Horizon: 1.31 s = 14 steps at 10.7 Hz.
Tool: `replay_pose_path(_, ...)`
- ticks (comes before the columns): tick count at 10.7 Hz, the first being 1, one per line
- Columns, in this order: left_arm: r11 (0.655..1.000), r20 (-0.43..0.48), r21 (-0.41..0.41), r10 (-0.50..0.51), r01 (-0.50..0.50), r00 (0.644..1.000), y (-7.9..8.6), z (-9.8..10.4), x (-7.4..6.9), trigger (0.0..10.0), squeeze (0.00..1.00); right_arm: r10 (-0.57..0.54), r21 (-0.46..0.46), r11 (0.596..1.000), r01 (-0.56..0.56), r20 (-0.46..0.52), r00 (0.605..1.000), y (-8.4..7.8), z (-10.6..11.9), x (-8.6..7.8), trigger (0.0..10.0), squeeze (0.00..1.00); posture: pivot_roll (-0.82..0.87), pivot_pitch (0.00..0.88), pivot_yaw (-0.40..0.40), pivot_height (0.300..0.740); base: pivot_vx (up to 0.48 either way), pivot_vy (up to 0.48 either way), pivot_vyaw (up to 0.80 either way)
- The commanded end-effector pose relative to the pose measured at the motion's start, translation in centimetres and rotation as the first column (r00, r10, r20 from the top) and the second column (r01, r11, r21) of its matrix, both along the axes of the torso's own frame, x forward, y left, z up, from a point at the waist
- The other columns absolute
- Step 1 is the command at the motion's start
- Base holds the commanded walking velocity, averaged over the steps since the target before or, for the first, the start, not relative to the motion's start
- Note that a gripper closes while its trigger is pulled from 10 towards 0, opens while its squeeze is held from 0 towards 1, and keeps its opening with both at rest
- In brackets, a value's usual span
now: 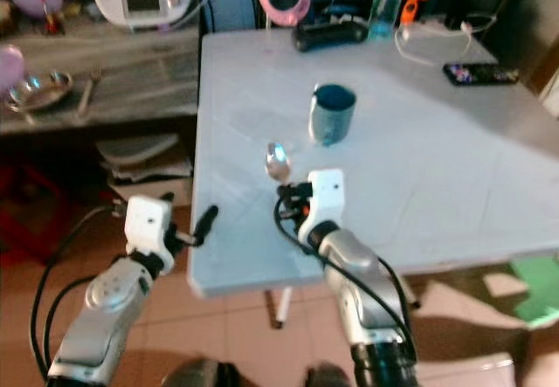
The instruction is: Setting the table
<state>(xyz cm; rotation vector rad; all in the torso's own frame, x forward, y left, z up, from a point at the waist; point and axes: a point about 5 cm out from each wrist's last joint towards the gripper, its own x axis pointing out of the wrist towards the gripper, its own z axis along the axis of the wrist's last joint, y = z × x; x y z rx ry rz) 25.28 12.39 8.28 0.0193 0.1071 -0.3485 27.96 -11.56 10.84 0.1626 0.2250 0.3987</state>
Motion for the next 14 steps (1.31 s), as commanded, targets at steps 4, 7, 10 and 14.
replay_pose_path(4,0.999,0.008,-0.014,0.049,-0.049,0.999,0.29,0.0,-0.17,10.0,0.0,-0.054,-0.031,0.998,0.059,0.128,0.99,-1.21,1.01,-0.94,1.3,0.0,-0.02,0.043,0.046,0.74,0.0,0.456,0.0)
replay_pose_path(7,0.999,0.02,-0.013,0.051,-0.051,0.998,0.42,0.18,-0.01,10.0,0.0,-0.055,-0.051,0.997,0.063,0.147,0.988,-1.19,0.98,-0.95,10.0,0.0,-0.03,0.037,0.045,0.74,0.095,0.419,0.0)
replay_pose_path(10,0.998,0.029,-0.016,0.056,-0.056,0.998,0.44,0.31,0.2,10.0,0.0,-0.053,-0.065,0.996,0.064,0.166,0.985,-1.2,1.15,-0.75,10.0,0.0,-0.03,0.031,0.048,0.74,0.325,0.354,0.0)
replay_pose_path(14,0.999,0.05,-0.006,0.051,-0.051,0.997,0.3,0.66,0.59,10.0,0.0,-0.066,-0.064,0.995,0.079,0.188,0.98,-1.28,1.55,-0.37,10.0,0.0,-0.03,0.029,0.055,0.74,0.415,0.149,0.0)
